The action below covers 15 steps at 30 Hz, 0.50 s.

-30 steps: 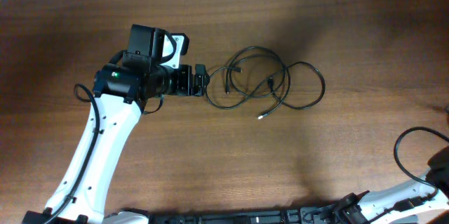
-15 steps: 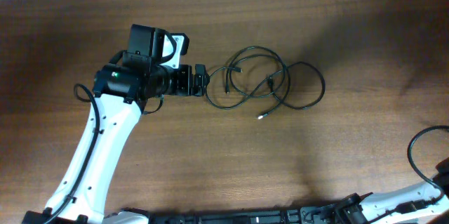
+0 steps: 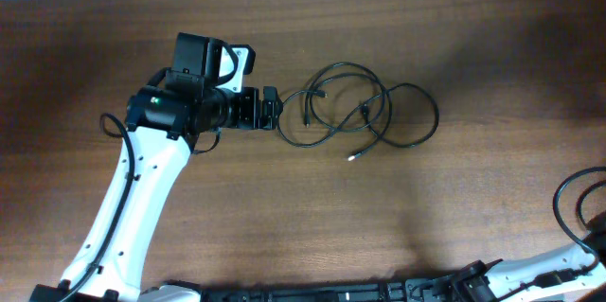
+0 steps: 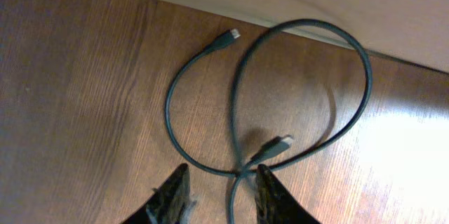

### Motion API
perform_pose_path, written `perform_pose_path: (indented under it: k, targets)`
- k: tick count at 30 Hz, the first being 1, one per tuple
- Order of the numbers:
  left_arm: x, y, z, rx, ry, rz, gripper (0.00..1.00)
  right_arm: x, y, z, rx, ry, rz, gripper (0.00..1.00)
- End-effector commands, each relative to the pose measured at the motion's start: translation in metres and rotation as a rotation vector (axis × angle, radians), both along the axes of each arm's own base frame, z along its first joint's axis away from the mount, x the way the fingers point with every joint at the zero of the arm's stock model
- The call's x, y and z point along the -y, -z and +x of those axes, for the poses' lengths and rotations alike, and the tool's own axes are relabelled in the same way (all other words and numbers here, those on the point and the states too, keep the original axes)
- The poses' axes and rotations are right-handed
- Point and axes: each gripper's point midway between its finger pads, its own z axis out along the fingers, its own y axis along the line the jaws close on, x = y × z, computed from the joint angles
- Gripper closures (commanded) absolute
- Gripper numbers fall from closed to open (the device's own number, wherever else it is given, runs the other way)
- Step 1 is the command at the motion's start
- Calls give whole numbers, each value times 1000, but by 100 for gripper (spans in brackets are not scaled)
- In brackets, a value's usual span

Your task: Untangle cables

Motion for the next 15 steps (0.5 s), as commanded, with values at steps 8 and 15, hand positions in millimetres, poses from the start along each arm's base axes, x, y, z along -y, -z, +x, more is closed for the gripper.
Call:
perform_pose_path:
  k: [8, 15]
  targets:
    - [3, -6, 4, 12, 4, -14, 1, -33, 1, 54, 47, -196, 22, 35]
    - [3, -6, 4, 12, 4, -14, 1, -86, 3, 107, 80, -396, 81, 23]
